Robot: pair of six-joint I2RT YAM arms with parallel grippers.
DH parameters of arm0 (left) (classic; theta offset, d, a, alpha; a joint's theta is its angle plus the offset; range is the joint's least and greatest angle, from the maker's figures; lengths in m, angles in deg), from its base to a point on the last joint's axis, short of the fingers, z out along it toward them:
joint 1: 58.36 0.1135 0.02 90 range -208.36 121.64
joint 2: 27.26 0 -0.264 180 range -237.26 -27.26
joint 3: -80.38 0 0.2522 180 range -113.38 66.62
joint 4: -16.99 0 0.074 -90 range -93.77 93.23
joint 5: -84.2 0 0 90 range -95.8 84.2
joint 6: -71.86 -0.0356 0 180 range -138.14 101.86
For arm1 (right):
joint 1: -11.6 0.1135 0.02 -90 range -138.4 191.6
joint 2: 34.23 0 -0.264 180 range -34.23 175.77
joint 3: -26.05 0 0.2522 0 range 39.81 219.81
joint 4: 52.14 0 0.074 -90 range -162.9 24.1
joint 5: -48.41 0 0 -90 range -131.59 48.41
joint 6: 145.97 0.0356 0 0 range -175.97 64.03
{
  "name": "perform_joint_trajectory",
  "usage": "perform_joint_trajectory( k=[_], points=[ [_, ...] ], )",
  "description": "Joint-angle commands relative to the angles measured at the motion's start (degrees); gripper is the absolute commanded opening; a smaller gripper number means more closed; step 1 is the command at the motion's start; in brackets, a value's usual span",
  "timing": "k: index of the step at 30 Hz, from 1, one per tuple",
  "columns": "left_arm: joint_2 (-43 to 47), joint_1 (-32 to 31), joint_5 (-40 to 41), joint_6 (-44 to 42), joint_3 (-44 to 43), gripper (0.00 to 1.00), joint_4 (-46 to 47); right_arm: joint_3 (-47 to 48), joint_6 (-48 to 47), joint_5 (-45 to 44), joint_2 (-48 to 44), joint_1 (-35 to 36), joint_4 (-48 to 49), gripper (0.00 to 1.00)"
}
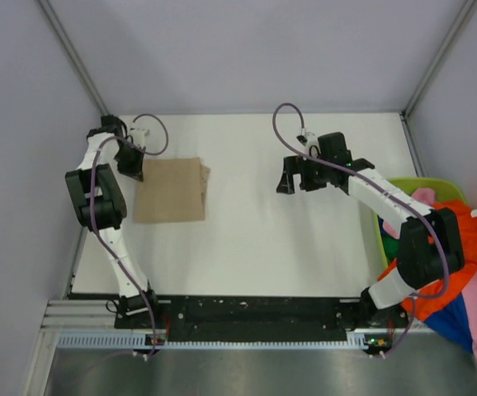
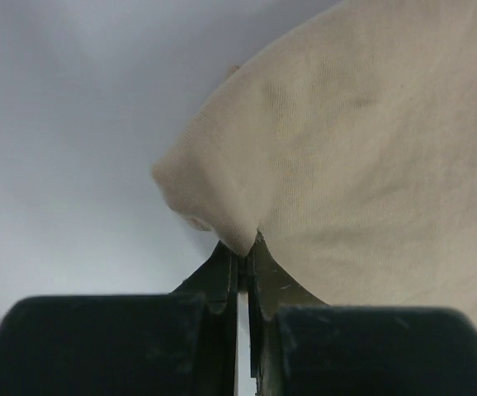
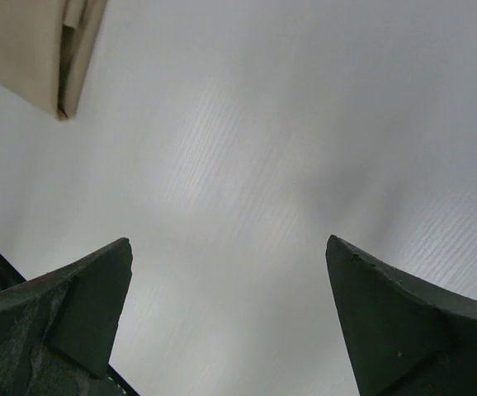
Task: Fold and stack the t-shirts
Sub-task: Put the neatly folded tshirt into the corner of the board with the left arm
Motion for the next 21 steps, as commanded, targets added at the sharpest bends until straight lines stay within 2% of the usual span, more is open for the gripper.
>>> perform_joint_trajectory(
  k=[1, 5, 9, 10, 12, 14, 18, 21],
  points=[
    [-5.3, 4.8, 12.9, -4.0, -10.0, 0.00, 0.7, 1.4, -4.9, -3.7, -2.7, -0.3, -4.6, 0.99],
    [-10.6, 6.6, 22.7, -4.9, -20.0, 0.00, 2.6, 2.4, -6.3, -4.8, -4.0, -0.2, -5.9, 0.99],
    [-14.0, 7.1, 27.2, -5.3, -24.5, 0.00, 7.0, 2.1, -7.0, -6.3, -5.6, -0.3, -6.6, 0.99],
    [-14.6, 7.1, 27.9, -5.5, -24.6, 0.08, 8.2, 1.9, -7.1, -6.4, -6.0, -0.2, -6.7, 0.99],
    [-15.1, 7.1, 29.4, -5.7, -24.6, 0.32, 10.4, 1.7, -7.3, -6.5, -6.5, -0.3, -7.1, 0.99],
    [-14.2, 7.1, 31.1, -5.4, -24.6, 0.46, 12.2, 1.6, -7.4, -6.7, -7.1, -0.2, -7.3, 0.99],
    [-7.2, 7.0, 30.5, -3.6, -22.5, 0.54, 14.3, 0.8, -7.4, -6.3, -8.3, -0.1, -7.6, 0.99],
    [2.2, 5.9, 28.0, -4.0, -15.4, 0.56, 16.5, -0.1, -7.3, -6.0, -9.1, 0.0, -7.6, 0.99]
  ],
)
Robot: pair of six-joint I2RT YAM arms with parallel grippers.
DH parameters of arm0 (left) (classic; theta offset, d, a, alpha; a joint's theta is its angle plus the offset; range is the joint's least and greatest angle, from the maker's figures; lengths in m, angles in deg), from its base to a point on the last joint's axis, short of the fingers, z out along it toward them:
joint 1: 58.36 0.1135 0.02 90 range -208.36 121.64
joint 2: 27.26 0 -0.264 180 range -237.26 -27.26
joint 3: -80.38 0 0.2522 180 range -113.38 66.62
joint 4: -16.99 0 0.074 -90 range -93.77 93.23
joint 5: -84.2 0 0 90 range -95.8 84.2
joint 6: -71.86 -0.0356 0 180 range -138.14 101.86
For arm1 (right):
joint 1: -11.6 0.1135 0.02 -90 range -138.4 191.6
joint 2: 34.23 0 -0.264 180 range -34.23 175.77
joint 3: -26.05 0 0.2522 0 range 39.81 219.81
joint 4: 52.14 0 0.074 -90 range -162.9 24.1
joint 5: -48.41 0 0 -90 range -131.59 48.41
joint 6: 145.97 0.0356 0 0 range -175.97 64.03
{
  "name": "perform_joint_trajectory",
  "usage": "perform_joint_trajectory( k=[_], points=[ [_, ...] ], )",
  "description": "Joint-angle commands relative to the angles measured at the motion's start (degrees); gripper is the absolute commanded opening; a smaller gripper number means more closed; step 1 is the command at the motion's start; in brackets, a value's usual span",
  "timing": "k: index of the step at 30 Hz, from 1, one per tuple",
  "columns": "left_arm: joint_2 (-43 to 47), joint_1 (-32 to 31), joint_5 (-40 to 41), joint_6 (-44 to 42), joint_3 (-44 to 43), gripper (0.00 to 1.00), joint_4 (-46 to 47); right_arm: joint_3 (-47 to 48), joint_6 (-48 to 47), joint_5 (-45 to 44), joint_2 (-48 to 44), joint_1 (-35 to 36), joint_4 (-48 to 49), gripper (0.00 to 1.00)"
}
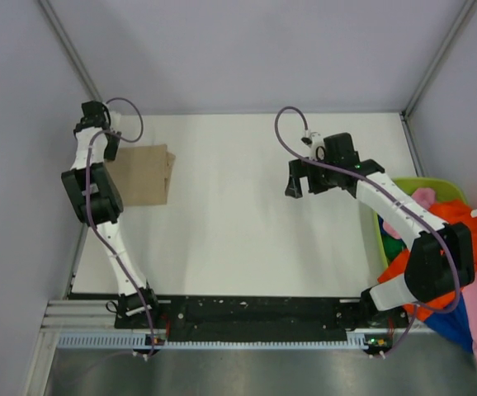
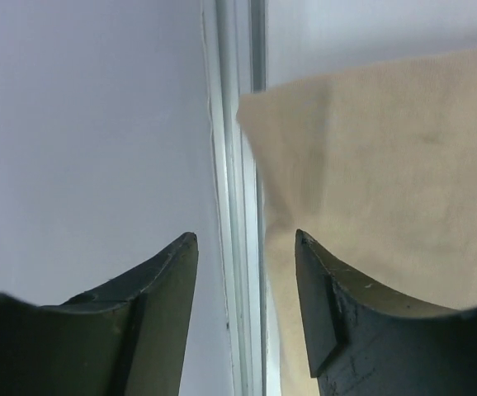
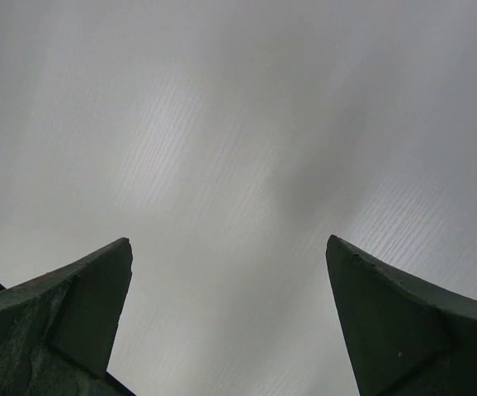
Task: Fold and stack the t-shirts
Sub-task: Put the neatly folded tshirt into the corner of the board with the left arm
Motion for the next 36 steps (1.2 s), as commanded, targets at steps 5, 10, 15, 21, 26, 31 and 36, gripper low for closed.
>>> perform_joint_trajectory(
  k=[5, 10, 15, 21, 26, 31, 36],
  points=[
    [31.5, -3.9, -11.0, -6.4, 26.9, 0.28, 3.5, -1.4, -0.9, -0.8, -5.0, -0.1, -0.2, 0.99],
    [38.0, -4.9, -21.5, -17.0, 43.8, 0.12, -9.4, -1.6, -1.0, -1.3, -7.1, 0.0, -0.6, 0.99],
    [38.0, -4.8, -15.8, -20.0, 55.5, 0.08, -6.1, -1.9, -1.6, -2.0, -8.3, -0.1, -0.7, 0.99],
    [30.6, -4.8, -7.4, -17.2, 52.7, 0.07, 2.5, -2.2, -2.1, -2.8, -8.8, -0.1, -0.7, 0.99],
    [19.2, -5.1, -5.8, -14.0, 41.2, 0.04, 2.9, -2.8, -3.1, -4.8, -9.7, -0.1, -0.7, 0.99],
    [10.1, -5.6, -4.4, -12.8, 28.3, 0.04, 1.5, -2.4, -3.4, -5.3, -9.7, -0.1, -0.7, 0.99],
    [5.1, -5.8, -4.3, -11.5, 18.3, 0.06, -0.9, -2.6, -3.7, -5.7, -9.7, -0.1, -0.8, 0.99]
  ],
)
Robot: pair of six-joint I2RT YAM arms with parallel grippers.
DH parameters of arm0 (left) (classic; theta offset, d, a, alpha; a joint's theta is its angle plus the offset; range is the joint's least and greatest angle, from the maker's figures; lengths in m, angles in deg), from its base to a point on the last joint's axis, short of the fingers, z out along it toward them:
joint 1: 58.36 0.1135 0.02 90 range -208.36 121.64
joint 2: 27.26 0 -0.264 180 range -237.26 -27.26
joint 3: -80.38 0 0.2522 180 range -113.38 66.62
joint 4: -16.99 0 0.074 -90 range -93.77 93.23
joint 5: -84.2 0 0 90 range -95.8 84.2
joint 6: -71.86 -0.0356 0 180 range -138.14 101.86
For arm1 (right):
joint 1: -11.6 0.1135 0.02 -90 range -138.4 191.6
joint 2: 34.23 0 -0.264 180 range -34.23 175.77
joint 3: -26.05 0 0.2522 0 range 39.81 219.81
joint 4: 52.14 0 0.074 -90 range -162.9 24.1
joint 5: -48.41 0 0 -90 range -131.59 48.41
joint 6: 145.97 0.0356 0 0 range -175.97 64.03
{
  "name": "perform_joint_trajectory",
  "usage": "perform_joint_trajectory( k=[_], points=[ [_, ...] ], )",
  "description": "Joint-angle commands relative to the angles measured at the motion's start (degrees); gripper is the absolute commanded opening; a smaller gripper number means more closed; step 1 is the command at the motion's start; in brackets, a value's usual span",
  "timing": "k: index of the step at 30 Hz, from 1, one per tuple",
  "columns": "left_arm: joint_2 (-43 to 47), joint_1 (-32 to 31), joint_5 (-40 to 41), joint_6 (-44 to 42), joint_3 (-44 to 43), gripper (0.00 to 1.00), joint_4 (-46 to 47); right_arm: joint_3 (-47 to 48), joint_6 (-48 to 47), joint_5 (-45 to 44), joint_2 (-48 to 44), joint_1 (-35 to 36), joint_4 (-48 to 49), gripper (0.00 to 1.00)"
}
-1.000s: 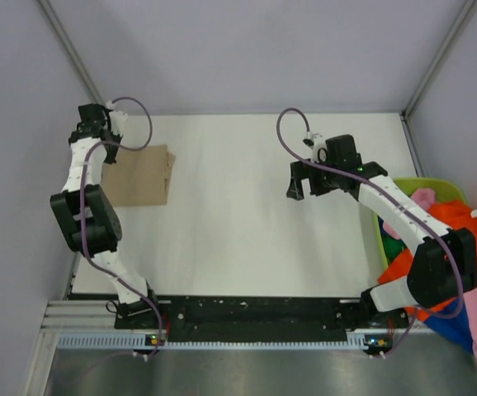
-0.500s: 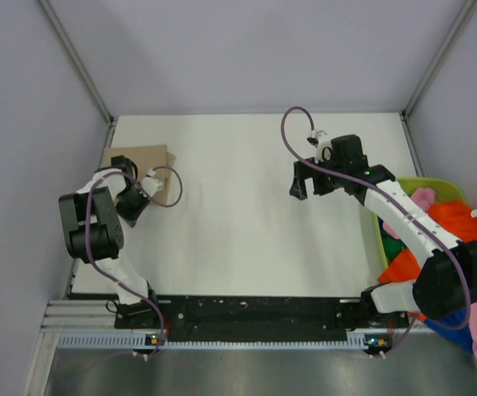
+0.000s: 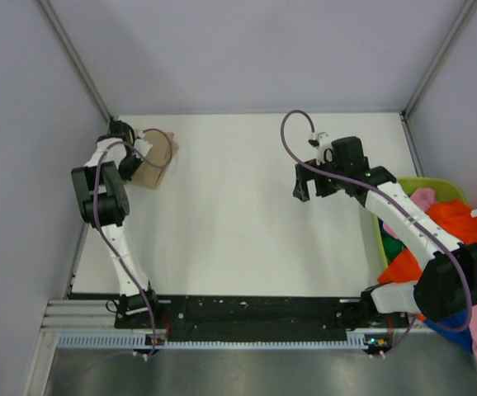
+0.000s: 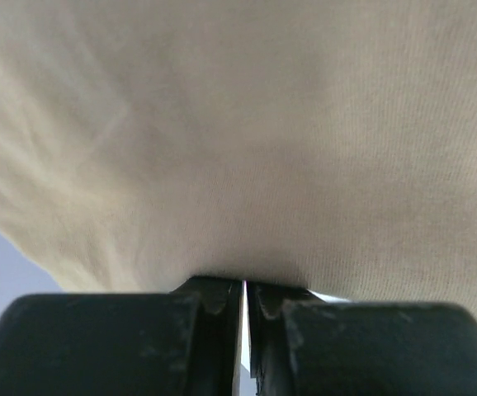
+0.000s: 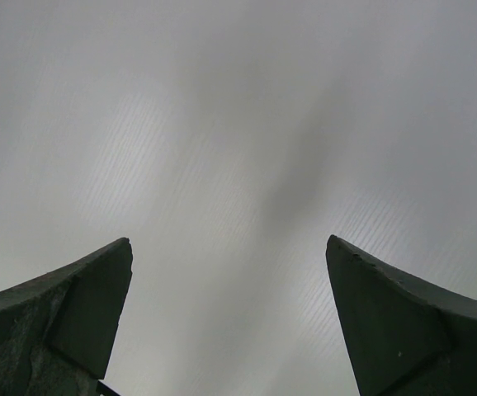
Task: Fold and stack the t-shirts
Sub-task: Put the neatly folded tshirt into the corner of the board with the left arm
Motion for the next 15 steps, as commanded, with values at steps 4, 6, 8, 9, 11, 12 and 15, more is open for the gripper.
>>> perform_joint_trajectory(
  k=[4, 6, 8, 9, 11, 12, 15],
  points=[
    [-3.2, -1.5, -5.4, 3.1, -6.7, 0.09, -2.4, 0.0, -1.1, -1.1, -2.3, 0.0, 0.9, 0.99],
    [-0.7, -2.1, -9.0, 3.7, -4.5, 0.11, -3.2, 0.1, -1.1, -1.2, -2.6, 0.0, 0.8, 0.99],
    [1.8, -2.5, -9.3, 3.8, -1.1, 0.12, -3.0, 0.1, -1.1, -1.2, -2.8, 0.0, 0.7, 0.99],
    [2.9, -2.8, -9.3, 3.9, 0.2, 0.12, -2.9, 0.1, -1.1, -1.2, -2.8, 0.0, 0.7, 0.99],
    [4.4, -2.9, -11.2, 4.1, 1.8, 0.12, -3.0, 0.1, -1.2, -1.1, -3.2, 0.0, 0.7, 0.99],
    [5.0, -3.1, -11.7, 4.2, 2.7, 0.13, -3.2, 0.1, -1.2, -1.0, -3.2, -0.1, 0.7, 0.99],
    [6.2, -4.7, -12.8, 4.2, 5.1, 0.13, -3.7, 0.2, -1.2, -0.9, -3.3, 0.0, 0.6, 0.99]
  ],
)
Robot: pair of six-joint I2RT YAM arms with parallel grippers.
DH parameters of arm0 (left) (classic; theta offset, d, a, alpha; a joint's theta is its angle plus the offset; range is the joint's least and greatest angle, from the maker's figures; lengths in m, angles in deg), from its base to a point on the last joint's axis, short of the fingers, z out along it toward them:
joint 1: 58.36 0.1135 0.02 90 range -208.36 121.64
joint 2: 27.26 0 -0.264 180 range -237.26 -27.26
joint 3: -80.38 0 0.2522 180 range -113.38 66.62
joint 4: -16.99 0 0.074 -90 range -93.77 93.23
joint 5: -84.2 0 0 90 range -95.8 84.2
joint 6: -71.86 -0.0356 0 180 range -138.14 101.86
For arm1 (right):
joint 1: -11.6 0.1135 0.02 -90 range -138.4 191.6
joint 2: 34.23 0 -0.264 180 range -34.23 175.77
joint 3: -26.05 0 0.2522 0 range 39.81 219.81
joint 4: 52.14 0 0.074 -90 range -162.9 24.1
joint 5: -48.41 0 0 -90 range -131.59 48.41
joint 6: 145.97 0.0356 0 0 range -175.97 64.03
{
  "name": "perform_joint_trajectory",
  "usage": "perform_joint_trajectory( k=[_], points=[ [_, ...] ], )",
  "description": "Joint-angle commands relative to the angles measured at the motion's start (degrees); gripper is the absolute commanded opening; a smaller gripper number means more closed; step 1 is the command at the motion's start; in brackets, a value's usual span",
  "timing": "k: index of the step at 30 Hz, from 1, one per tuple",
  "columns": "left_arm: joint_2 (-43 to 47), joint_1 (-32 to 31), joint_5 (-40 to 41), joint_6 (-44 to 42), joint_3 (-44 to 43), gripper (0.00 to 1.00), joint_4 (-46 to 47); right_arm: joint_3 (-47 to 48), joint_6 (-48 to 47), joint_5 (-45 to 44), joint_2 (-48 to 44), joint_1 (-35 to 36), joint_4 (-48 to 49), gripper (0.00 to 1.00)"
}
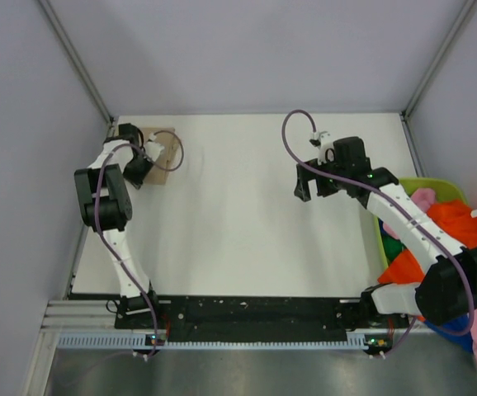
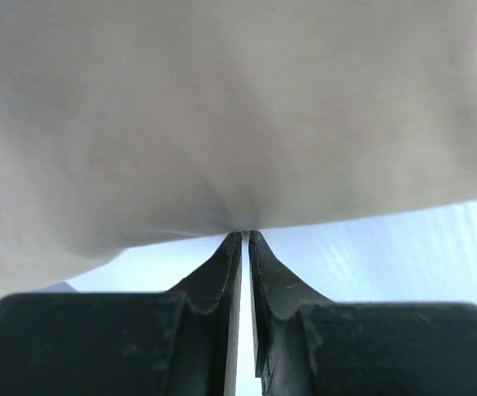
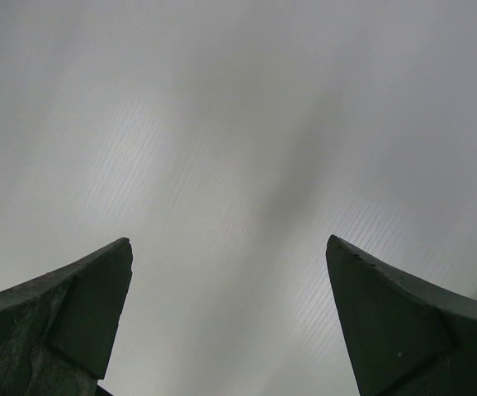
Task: Fold and stack the t-shirts
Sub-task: Put the neatly folded tshirt into the corner of the board with the left arm
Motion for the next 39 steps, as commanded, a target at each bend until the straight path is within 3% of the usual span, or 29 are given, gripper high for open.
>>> perform_joint_trajectory(
  k=[1, 6, 15, 22, 25, 29, 33, 39],
  points=[
    [3.8, -2.6, -5.1, 0.8, 3.8, 0.13, -2.0, 0.2, -0.8, 0.0, -2.5, 0.0, 0.6, 0.99],
    [2.0, -6.1, -4.2, 0.3, 4.2, 0.13, -1.7, 0.2, -0.8, 0.0, -2.5, -0.1, 0.4, 0.99],
    [-7.4, -7.1, -8.4, 4.1, -10.4, 0.13, -4.7, 0.4, -1.3, -0.7, -2.6, 0.0, 0.4, 0.99],
    [-10.3, -7.5, -8.2, 6.0, -16.1, 0.13, -3.8, 0.1, -1.7, -1.2, -2.8, -0.1, 0.4, 0.99],
    [-7.5, -7.6, -8.3, 5.0, -12.4, 0.14, -4.0, -0.2, -1.7, -1.4, -2.9, 0.0, 0.2, 0.99],
    [-0.5, -7.6, -7.5, 3.2, -2.9, 0.23, -2.5, -0.7, -1.3, -3.3, -3.3, -0.1, 0.3, 0.99],
    [12.1, -8.3, -10.9, 2.2, 13.2, 0.45, 2.2, -1.1, -0.2, -6.4, -3.6, -0.1, 0.9, 0.99],
    [32.7, -8.8, -20.6, 5.6, 31.7, 0.61, 9.4, -9.6, 4.6, -9.6, -9.0, -0.4, 9.7, 0.99]
  ],
)
